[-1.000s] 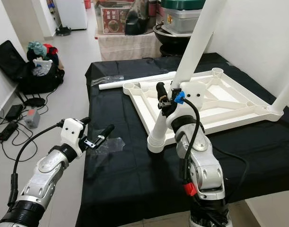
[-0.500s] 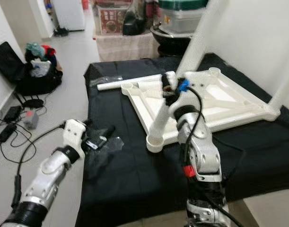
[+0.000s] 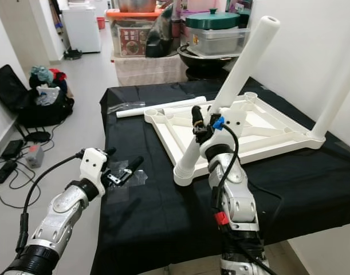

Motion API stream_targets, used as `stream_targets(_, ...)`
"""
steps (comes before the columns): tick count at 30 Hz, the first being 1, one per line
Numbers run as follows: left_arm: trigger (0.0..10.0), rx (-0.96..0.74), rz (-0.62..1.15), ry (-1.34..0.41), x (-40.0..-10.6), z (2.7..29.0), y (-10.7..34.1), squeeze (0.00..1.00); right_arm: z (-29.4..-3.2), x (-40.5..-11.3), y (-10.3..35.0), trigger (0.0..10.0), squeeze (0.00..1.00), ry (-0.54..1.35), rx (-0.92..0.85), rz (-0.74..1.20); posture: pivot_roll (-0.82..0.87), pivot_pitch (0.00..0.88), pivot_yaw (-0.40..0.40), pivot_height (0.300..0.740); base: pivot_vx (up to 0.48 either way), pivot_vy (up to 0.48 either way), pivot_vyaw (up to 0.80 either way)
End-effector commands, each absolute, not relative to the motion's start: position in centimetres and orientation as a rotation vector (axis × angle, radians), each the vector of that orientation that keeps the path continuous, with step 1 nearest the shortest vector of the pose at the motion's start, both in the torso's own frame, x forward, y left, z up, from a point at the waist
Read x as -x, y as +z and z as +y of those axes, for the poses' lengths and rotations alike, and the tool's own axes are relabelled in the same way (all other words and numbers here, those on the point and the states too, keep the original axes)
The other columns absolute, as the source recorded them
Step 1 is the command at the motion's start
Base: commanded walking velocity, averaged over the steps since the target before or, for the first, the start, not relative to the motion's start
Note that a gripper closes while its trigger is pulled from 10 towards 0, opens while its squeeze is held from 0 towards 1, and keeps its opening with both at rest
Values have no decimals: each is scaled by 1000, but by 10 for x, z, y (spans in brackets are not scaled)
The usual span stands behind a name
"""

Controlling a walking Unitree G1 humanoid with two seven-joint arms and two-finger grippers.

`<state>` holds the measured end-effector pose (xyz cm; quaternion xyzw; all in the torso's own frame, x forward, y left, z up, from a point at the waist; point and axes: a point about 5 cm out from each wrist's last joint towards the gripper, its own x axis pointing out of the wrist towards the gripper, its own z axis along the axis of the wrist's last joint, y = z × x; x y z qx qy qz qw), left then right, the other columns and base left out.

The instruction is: Building children table

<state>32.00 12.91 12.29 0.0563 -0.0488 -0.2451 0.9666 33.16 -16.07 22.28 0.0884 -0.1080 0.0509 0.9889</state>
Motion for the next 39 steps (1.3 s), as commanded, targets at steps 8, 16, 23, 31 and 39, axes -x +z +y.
stream_targets(8, 10000, -130, -84, -494, -319, 131, 119, 0, -169, -334, 270, 10000, 0, 89, -237, -341, 24, 0, 0, 740, 0, 0, 0)
stream_targets(16, 10000, -127, -86, -496, -320, 130, 119, 0, -166, -324, 317, 10000, 0, 129, -288, -507, 22, 0, -58, 740, 0, 0, 0)
stream_targets(23, 10000, -118, -91, -522, -319, 129, 122, 0, -151, -323, 310, 10000, 0, 176, -332, -481, 25, 0, -58, 740, 0, 0, 0)
stream_targets(31, 10000, -135, -115, -676, -317, 124, 134, 0, -119, -322, 298, 10000, 0, 288, -362, -408, 31, 0, -55, 740, 0, 0, 0)
stream_targets(39, 10000, -221, -129, -791, -315, 124, 143, 0, -99, -320, 299, 10000, 0, 386, -348, -395, 39, 0, -52, 740, 0, 0, 0)
